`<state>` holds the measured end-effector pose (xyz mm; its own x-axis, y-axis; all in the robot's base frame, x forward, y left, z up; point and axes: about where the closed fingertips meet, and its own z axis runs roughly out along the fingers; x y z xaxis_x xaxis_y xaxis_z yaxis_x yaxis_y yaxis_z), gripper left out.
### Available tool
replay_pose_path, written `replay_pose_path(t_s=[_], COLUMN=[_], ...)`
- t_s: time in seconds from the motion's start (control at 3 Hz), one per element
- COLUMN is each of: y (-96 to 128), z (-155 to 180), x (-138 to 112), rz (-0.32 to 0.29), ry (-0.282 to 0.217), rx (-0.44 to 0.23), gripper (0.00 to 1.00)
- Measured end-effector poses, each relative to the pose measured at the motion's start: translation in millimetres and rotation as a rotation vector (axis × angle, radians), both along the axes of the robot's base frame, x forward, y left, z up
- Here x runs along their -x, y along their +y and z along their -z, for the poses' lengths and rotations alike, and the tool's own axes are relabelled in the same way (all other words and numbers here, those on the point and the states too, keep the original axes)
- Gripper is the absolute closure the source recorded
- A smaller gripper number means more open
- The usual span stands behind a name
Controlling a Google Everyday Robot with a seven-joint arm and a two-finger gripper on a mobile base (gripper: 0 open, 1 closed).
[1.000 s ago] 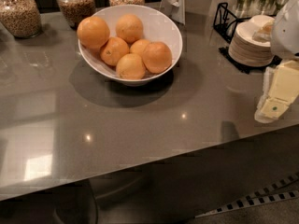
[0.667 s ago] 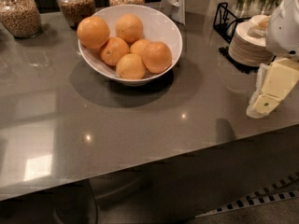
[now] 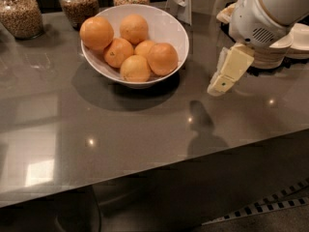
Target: Pick orange from white bowl
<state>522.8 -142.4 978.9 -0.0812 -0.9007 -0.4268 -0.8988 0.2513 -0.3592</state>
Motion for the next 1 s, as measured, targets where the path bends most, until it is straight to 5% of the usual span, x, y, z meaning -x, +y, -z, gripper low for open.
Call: replay_pose_path(t_s=[0.33,1.0], y=[36.4,42.0], z=[-4.5,-2.8], x=[-40.1,-46.6], rz=[-0.025,-0.016], ry=[-0.051,-0.061], rx=[-0.063,-0.087], gripper=[0.00,0.00])
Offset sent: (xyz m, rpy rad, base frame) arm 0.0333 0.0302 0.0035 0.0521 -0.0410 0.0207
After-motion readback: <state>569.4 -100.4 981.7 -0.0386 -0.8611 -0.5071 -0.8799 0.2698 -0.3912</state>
